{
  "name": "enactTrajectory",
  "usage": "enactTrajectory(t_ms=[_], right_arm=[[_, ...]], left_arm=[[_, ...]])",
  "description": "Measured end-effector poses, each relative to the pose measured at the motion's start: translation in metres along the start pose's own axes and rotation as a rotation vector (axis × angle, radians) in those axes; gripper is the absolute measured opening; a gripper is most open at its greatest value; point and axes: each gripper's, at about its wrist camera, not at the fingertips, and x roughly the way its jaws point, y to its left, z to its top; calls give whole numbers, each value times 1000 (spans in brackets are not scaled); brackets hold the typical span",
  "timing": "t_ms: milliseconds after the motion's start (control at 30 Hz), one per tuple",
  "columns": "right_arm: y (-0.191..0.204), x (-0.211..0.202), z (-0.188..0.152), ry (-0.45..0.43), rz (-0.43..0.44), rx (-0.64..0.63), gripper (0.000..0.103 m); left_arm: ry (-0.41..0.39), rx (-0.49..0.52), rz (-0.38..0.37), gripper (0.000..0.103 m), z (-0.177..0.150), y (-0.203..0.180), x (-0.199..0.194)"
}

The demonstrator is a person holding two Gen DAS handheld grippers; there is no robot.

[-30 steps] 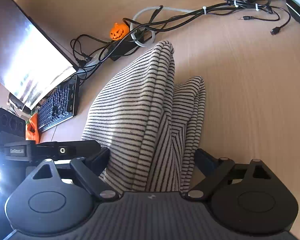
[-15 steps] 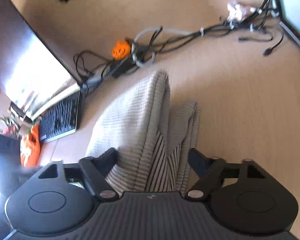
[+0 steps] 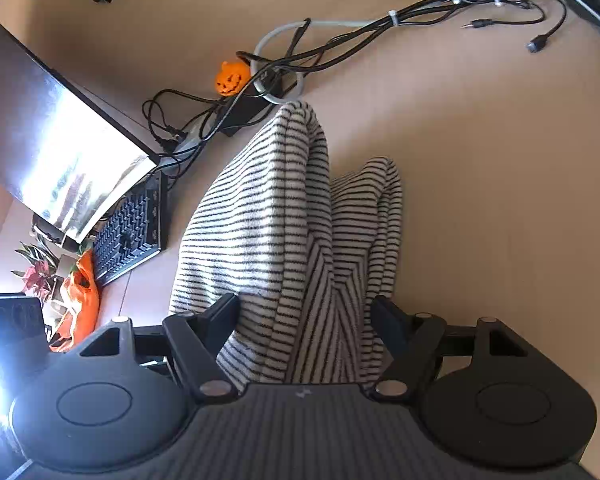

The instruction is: Fold clothes

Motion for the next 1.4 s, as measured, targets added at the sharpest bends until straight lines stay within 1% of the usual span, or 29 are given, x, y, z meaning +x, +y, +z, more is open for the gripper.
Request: enactTrajectory(t_ms=[133,233,333,567,667,733,767,900,1000,1067,1200,1233,1300,1400], right_arm=[[22,19,3,28,10,-63,75],[48,41,5,66,28,-124,75],[82,72,6,106,54,-181,75],[181,158,6,226,154,-330,76],[216,183,1,262,180,-405,78],[230,192,0,270,187,-440,78],[234,195,0,271,188,-448,78],[233,183,8,231,179,-460,78],[227,163,13,172,129,-483,79],[225,150,13,135,90,-517,81],[216,130,2,99,30,-590,87],[214,128,-2,94,15,-604,87],[210,127,-10,79,-17,-630,92],[207,128,-19,59,-63,-679,95]], left_arm=[[-26,-50,20,80,-7,19,-14],[-48,-92,41,80,-12,36,-27],[-85,-156,90,80,-19,66,-51],[-175,-328,205,80,-44,145,-112],[-195,-369,230,80,-51,166,-128],[-198,-365,236,80,-52,171,-133],[-197,-357,237,81,-51,172,-134],[-187,-295,247,83,-45,164,-129],[-178,-266,241,83,-41,158,-124],[-172,-253,240,84,-39,157,-122],[-158,-239,251,88,-36,155,-114],[-154,-237,254,89,-35,154,-112],[-150,-228,268,90,-34,152,-109],[-150,-210,290,90,-35,146,-109]])
